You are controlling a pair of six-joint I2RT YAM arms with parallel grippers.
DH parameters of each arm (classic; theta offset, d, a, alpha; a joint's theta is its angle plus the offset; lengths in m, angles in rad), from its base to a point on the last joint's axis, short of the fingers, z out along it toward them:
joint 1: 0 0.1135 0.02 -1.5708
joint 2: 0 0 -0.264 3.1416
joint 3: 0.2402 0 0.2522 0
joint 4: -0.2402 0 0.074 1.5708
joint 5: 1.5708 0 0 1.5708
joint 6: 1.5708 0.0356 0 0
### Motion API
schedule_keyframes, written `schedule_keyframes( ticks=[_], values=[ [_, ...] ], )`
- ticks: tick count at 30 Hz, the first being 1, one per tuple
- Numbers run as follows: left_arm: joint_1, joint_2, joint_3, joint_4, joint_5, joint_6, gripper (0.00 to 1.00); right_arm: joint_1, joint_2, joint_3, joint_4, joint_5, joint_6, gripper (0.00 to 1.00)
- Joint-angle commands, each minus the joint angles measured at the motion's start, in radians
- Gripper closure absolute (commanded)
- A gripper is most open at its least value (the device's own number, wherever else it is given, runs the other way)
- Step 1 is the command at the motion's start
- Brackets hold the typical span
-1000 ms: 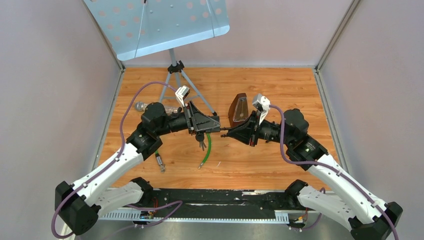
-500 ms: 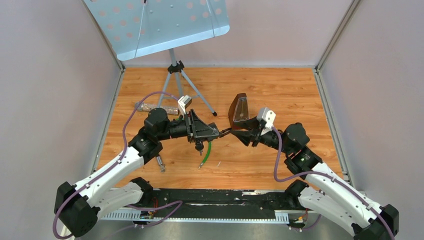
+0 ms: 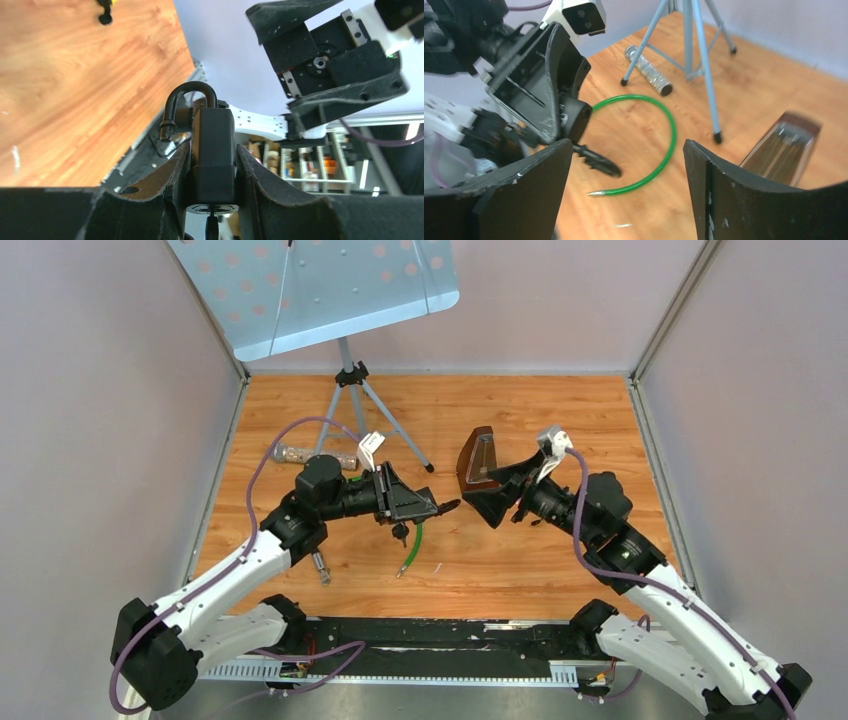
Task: Lock with the key
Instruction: Lock the lock.
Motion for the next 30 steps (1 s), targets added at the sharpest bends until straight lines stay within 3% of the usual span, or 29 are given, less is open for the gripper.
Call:
schedule_keyframes(
  ticks=[1,3,5,14,17,22,30],
  values=[
    [0.003,-0.021,0.143,-0.033,-0.022,0.317,1.0,-0.002,-0.017,0.101,-0.203,0.146,0.51,0.17],
    [0.003,-0.033,0.169,-0.09,-0.023,0.425,1.0,-0.002,0.002,0.138,-0.328,0.207,0.709,0.19],
    [0.003,-0.05,0.182,-0.116,-0.021,0.511,1.0,-0.002,0.019,0.148,-0.379,0.171,0.845,0.22],
    [0.003,-0.094,0.203,-0.153,0.066,0.707,1.0,-0.002,0.077,0.141,-0.354,0.031,1.285,0.24],
    [0.003,-0.101,0.206,-0.152,0.11,0.746,1.0,-0.002,0.115,0.154,-0.336,-0.01,1.371,0.25],
    [0.003,-0.108,0.207,-0.145,0.122,0.76,1.0,0.003,0.178,0.132,-0.257,-0.1,1.474,0.35],
    [0.002,-0.116,0.205,-0.132,0.143,0.756,1.0,0.03,0.247,0.135,-0.169,-0.125,1.489,0.5]
  ],
)
